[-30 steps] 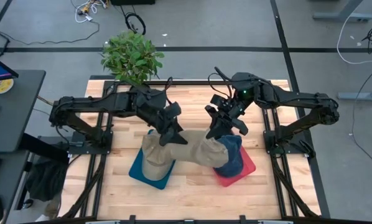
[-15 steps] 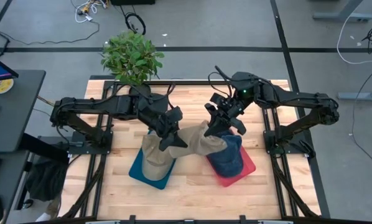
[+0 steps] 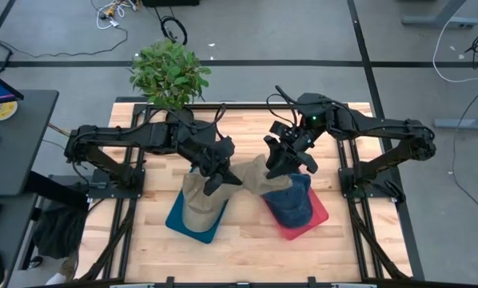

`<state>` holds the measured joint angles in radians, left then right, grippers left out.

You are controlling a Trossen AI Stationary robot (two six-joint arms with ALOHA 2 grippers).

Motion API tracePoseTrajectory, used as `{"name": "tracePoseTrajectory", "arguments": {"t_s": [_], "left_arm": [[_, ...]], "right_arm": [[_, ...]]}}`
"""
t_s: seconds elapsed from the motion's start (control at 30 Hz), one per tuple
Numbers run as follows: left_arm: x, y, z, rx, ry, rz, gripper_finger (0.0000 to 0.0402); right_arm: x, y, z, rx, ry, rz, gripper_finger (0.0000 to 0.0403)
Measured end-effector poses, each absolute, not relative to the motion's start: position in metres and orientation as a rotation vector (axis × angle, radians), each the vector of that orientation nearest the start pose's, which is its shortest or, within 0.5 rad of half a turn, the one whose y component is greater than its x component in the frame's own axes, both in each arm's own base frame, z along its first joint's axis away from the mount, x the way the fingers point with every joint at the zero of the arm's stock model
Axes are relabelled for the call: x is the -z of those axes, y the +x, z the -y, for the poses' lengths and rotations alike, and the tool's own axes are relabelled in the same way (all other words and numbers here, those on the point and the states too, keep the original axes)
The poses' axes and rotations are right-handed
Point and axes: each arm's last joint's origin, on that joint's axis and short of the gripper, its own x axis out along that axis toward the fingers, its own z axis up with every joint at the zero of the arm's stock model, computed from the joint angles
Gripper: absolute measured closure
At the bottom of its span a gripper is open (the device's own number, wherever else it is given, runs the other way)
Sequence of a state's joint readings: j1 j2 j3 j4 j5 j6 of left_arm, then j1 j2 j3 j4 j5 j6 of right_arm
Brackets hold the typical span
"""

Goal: Pick & Place hat
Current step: Put the brown cap into the blue bin

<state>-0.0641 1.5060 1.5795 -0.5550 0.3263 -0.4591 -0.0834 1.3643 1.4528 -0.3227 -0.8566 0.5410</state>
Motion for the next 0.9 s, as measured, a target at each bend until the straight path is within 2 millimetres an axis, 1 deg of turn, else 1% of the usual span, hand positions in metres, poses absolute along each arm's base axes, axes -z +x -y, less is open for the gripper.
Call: {"name": "tracePoseTrajectory", "arguments": {"t_s": [0.1, 0.23, 0.3, 0.4, 0.47, 0.57, 0.63, 0.77, 0.9], "left_arm": [[-0.399, 0.324, 0.034, 0.270, -0.506, -0.587, 0.0389], [-0.395, 0.321, 0.045, 0.290, -0.498, -0.642, 0.0389], [-0.394, 0.319, 0.051, 0.305, -0.493, -0.659, 0.0389], [-0.394, 0.317, 0.060, 0.331, -0.485, -0.667, 0.0389], [-0.395, 0.315, 0.064, 0.333, -0.477, -0.667, 0.0389], [-0.399, 0.309, 0.068, 0.298, -0.454, -0.651, 0.0389], [-0.401, 0.304, 0.069, 0.242, -0.434, -0.650, 0.0389], [-0.410, 0.293, 0.071, 0.189, -0.410, -0.599, 0.0389], [-0.418, 0.283, 0.074, 0.129, -0.408, -0.558, 0.0389]], "right_arm": [[-0.424, 0.289, 0.004, -0.691, 0.622, -0.417, 0.0227], [-0.426, 0.284, 0.009, -0.724, 0.625, -0.417, 0.0150], [-0.427, 0.280, 0.011, -0.722, 0.633, -0.426, 0.0121], [-0.428, 0.275, 0.014, -0.707, 0.646, -0.442, 0.0088], [-0.429, 0.271, 0.014, -0.703, 0.643, -0.445, 0.0075], [-0.430, 0.264, 0.013, -0.703, 0.620, -0.456, 0.0066], [-0.429, 0.259, 0.013, -0.698, 0.605, -0.470, 0.0065], [-0.426, 0.250, 0.013, -0.628, 0.571, -0.500, 0.0064], [-0.426, 0.249, 0.013, -0.592, 0.538, -0.492, 0.0064]]}}
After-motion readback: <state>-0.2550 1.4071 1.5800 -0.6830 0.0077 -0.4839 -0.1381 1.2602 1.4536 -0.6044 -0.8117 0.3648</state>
